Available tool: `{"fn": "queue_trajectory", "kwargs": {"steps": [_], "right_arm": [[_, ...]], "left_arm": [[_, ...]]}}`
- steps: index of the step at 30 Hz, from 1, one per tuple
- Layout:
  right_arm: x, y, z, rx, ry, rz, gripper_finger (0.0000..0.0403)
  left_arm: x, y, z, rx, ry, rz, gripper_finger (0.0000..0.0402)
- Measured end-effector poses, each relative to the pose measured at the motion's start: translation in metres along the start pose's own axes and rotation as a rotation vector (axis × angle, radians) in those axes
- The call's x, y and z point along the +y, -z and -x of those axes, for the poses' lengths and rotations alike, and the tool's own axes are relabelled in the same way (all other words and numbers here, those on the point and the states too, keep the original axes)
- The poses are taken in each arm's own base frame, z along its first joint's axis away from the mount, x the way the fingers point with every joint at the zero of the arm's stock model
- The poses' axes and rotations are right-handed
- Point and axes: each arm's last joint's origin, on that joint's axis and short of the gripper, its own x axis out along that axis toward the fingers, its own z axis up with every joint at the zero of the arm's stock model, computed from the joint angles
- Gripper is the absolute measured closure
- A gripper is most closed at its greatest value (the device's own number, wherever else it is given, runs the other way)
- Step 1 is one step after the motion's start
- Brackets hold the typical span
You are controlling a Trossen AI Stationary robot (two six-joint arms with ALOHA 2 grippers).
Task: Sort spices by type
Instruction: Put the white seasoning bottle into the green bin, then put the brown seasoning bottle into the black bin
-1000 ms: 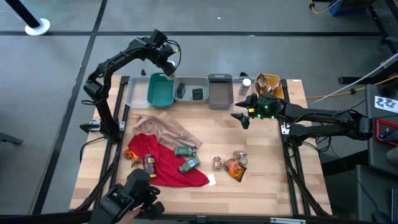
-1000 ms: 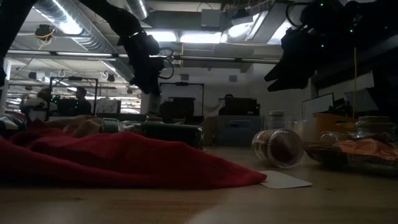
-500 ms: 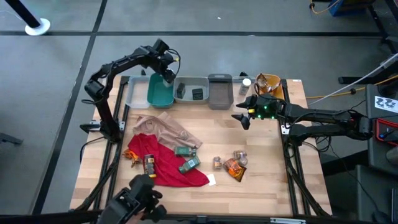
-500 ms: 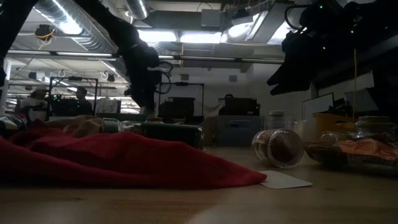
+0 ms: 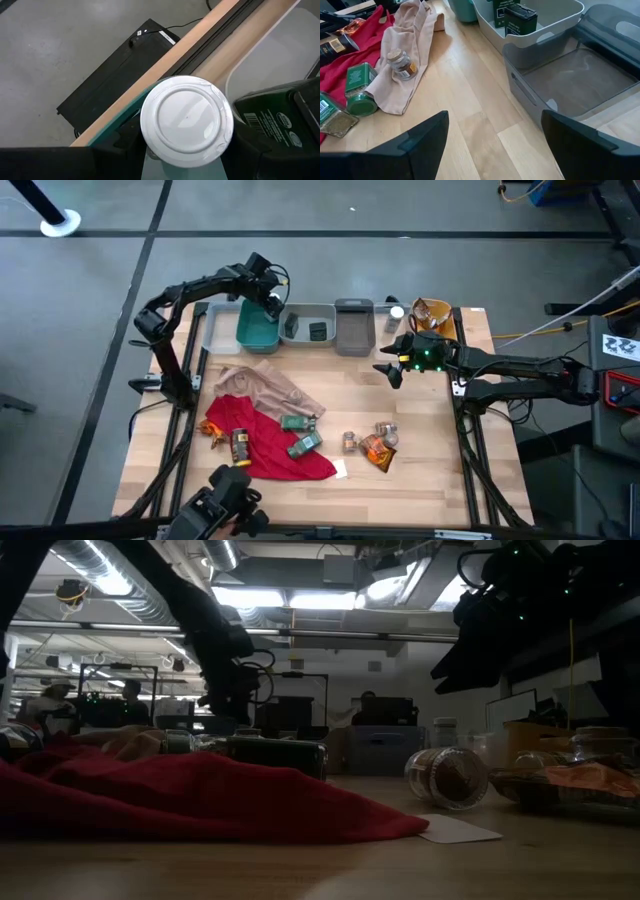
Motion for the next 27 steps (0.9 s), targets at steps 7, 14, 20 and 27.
{"fn": "queue_trajectory", "kwargs": {"steps": [7,14,20,27], "right_arm": [[0.000,0.000,0.000,0.000,0.000,0.000,0.0086],[0.000,0.000,0.000,-0.001,0.000,0.000,0.0086],[0.000,0.000,0.000,-0.001,0.000,0.000,0.0086],[0.000,0.000,0.000,-0.001,0.000,0.000,0.0086]], "left_arm": [[-0.001,0.010,-0.007,0.074,0.009,0.018,0.0163],[-0.002,0.010,-0.006,0.082,0.011,0.024,0.0126],[-0.002,0.007,0.003,0.051,0.006,0.031,0.0123],[-0.003,0.001,0.041,-0.055,-0.008,0.022,0.0122]]}}
